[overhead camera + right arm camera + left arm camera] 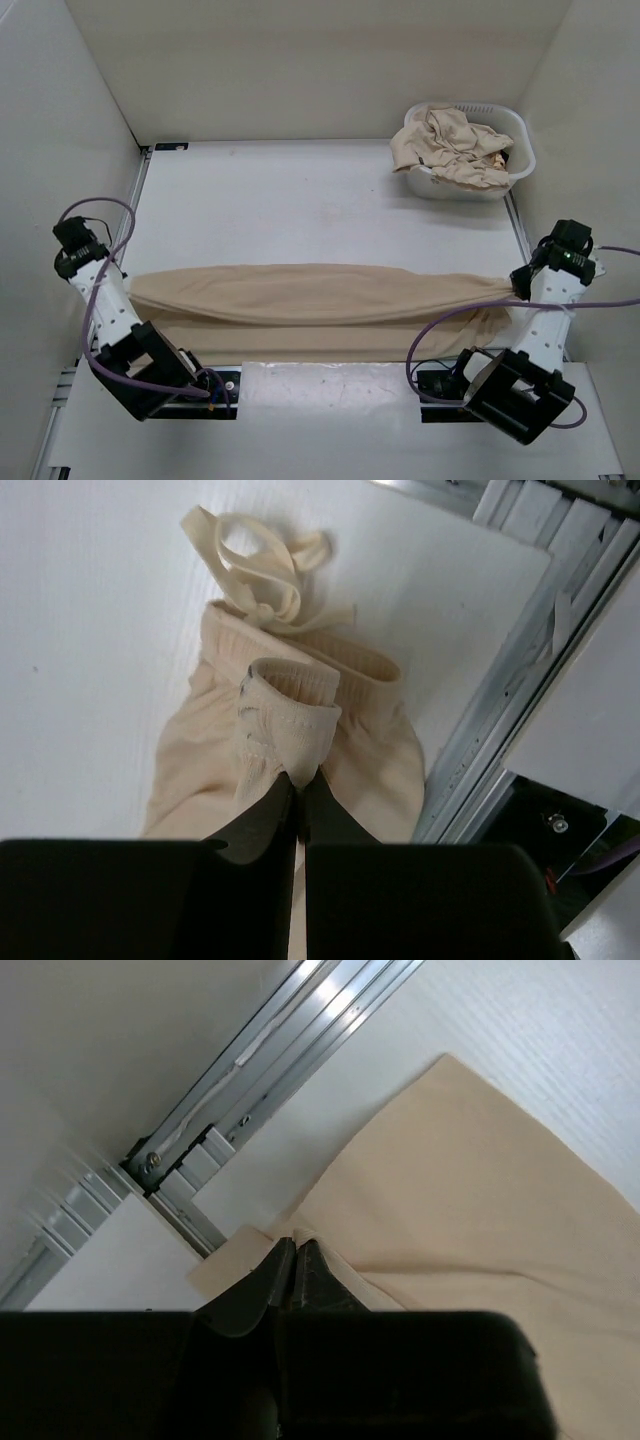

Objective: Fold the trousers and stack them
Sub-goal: Fold the trousers

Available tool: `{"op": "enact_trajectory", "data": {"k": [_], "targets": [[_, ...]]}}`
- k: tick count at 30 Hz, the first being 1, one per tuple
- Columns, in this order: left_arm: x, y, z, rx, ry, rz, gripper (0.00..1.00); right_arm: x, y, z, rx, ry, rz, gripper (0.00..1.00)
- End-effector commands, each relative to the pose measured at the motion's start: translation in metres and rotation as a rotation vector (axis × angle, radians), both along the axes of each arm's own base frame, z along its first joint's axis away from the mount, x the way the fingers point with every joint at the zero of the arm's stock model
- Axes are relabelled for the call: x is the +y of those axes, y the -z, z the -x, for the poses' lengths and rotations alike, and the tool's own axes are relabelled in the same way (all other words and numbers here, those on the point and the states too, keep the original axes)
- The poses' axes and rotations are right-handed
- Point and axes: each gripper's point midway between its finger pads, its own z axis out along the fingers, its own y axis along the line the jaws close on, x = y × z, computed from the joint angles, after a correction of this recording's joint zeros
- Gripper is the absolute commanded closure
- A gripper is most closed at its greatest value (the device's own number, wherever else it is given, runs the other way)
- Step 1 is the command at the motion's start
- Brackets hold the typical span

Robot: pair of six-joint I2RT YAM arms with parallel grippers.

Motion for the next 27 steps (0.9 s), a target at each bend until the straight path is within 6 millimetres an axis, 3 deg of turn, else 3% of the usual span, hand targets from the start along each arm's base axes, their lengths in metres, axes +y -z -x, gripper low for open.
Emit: {"op": "enact_trajectory", "data": {"k": [1, 3, 7, 13, 18, 20, 22, 25, 27], "targets": [[0.005, 0.008, 0.007, -0.049, -0.030, -0.033, 0.86, 0.012, 0.020, 0.018, 0.045, 0.007, -0.040, 1.00], [0.011, 0.007, 0.003, -0.073, -0.036, -0.041, 0.86, 0.011, 0.021, 0.018, 0.033, 0.016, -0.043, 1.00], [0.039, -0.028, -0.007, -0.156, -0.078, -0.081, 0.86, 0.007, 0.017, 0.025, 0.025, 0.077, -0.058, 1.00], [0.054, -0.028, 0.007, -0.195, -0.137, -0.048, 0.86, 0.011, 0.016, 0.044, 0.037, 0.119, -0.041, 1.00], [0.065, -0.056, 0.001, -0.255, -0.135, -0.089, 0.86, -0.002, -0.017, 0.043, 0.013, 0.159, 0.017, 1.00], [0.066, -0.068, 0.004, -0.282, -0.141, -0.110, 0.86, -0.008, -0.022, 0.050, 0.040, 0.191, 0.056, 1.00], [0.065, -0.065, 0.017, -0.281, -0.170, -0.115, 0.86, -0.005, -0.014, 0.057, 0.064, 0.204, 0.048, 1.00], [0.055, -0.039, 0.035, -0.248, -0.203, -0.081, 0.86, 0.006, 0.013, 0.074, 0.113, 0.233, 0.019, 1.00], [0.048, -0.011, 0.051, -0.197, -0.239, -0.036, 0.86, 0.010, 0.028, 0.088, 0.154, 0.258, 0.017, 1.00]]}}
